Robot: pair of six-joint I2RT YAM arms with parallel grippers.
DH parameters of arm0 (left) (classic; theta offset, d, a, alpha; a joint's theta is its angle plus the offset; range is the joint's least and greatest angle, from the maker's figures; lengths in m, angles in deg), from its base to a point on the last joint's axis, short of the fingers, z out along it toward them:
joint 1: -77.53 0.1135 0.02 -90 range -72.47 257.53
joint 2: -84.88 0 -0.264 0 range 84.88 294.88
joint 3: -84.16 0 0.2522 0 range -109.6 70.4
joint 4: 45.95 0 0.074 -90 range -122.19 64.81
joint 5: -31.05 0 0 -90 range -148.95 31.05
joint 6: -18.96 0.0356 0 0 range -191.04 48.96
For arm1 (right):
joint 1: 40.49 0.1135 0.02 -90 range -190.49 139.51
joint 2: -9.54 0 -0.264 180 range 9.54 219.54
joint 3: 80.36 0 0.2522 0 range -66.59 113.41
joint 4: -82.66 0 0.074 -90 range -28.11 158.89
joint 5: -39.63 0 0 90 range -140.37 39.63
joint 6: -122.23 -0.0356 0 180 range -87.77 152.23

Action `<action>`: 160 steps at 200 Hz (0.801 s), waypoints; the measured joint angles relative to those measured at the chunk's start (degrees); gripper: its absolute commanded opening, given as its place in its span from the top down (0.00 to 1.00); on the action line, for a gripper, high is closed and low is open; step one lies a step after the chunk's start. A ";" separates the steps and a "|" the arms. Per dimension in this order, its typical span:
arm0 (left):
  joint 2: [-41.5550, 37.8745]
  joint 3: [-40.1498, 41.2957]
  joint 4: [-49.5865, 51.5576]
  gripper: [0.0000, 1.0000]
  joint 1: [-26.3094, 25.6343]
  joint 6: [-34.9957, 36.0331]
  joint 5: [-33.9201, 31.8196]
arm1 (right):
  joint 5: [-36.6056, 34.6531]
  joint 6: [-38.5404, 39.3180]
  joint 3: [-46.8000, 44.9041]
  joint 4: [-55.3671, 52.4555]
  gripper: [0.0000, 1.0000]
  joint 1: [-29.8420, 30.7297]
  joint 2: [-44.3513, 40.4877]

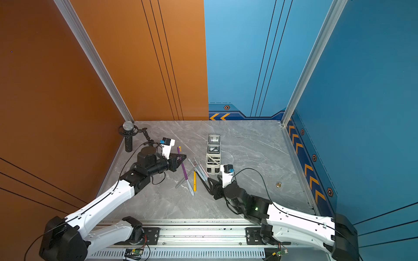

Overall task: Place the toothbrush into the toothbrush holder
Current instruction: Pick up the toothbrush from the center of the board, then place the toothbrush in the toothbrush holder.

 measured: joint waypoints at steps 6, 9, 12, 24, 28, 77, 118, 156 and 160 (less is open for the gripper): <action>0.13 -0.11 -0.31 1.00 -1.22 1.36 -0.09 | -0.61 -0.24 0.00 -2.43 0.40 -0.96 -3.26; 0.22 -0.20 -0.31 1.00 -1.95 2.23 -0.46 | -0.92 -0.39 0.00 -3.61 0.39 -1.51 -4.98; 0.31 -0.31 -0.46 1.00 -2.67 2.73 -0.61 | -1.16 -0.50 0.00 -4.74 0.38 -1.97 -6.38; 0.90 -1.01 -0.98 1.00 -5.81 5.62 -1.60 | -2.12 -1.18 0.07 -9.29 0.23 -4.13 -11.89; 1.16 -1.27 -1.22 1.00 -6.67 6.43 -1.88 | -2.38 -1.60 0.15 -10.99 0.04 -4.92 -13.60; 8.55 -8.74 -3.80 1.00 -14.47 14.69 -6.45 | -3.65 -1.68 4.90 -30.32 0.00 -10.56 -14.64; 17.11 -15.04 -5.62 1.00 -16.00 18.56 -8.26 | -3.65 -1.46 5.27 -35.69 0.00 -10.99 -12.63; 22.93 -19.63 -7.48 1.00 -16.09 20.92 -8.90 | -3.65 -1.40 5.27 -36.79 0.00 -12.37 -16.55; 23.26 -19.96 -7.89 1.00 -16.09 21.07 -8.94 | -3.63 -1.40 5.27 -36.81 0.00 -12.61 -16.68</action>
